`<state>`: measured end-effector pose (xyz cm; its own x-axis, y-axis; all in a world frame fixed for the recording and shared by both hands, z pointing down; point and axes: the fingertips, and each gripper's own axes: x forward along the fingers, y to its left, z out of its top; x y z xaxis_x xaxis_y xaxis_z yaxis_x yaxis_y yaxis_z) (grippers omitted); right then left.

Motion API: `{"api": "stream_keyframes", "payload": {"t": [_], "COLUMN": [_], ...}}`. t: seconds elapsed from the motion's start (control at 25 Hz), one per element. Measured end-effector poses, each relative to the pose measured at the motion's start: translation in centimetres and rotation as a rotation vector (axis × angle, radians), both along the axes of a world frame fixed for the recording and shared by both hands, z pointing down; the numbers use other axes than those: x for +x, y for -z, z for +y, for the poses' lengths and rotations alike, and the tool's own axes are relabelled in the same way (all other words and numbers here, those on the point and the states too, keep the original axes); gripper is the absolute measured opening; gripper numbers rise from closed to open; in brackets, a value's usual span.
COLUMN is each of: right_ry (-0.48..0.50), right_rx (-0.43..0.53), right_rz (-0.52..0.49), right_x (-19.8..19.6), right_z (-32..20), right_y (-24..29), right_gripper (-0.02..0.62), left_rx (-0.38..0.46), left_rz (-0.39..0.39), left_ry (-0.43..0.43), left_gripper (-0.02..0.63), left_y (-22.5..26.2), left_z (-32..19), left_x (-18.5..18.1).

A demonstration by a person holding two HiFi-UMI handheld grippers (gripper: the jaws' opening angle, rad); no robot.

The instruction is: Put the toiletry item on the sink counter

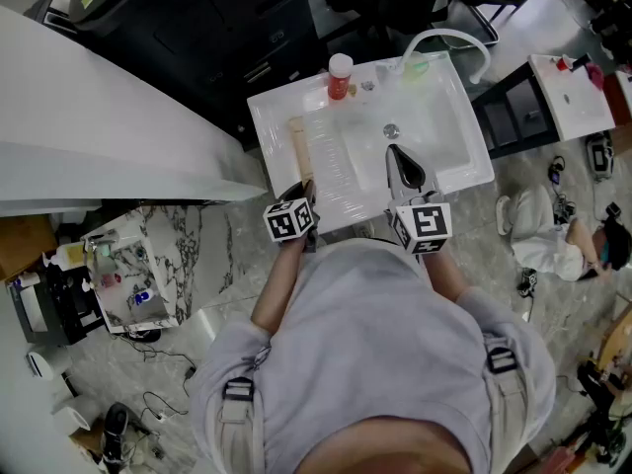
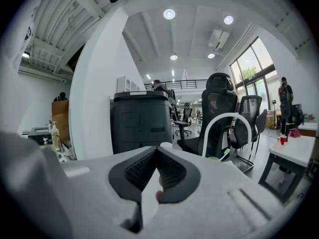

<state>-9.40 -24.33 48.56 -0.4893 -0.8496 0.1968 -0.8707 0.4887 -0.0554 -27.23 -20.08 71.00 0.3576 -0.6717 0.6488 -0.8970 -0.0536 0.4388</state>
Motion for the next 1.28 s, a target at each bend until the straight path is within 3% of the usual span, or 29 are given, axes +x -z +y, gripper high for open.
{"api": "stream_keyframes", "payload": {"t": [0.56,0.84,1.28], "right_ry": [-0.015,-0.017,-0.018], "right_rx": [-0.004,-0.011,-0.011], "right_rz": [0.007,0.009,0.013], "right_x": [0.5,0.6,1.0], "right_z": [0.3,0.5,0.5], "right_y": [0.0,-0.2,-0.3], "right_gripper": [0.005,0.005,0.005], "left_rx": [-0.056,-0.116,-0.173], "left_rz": [0.027,0.103,0.106], "left_ry": [0.019,0.043,0.057], "left_gripper": [0.051,0.051,0.051], "left_y": [-1.9,-4.4,-6.1], "left_z": [0.4,0.7,1.0], "left_x": [0.2,0.5,0.3]}}
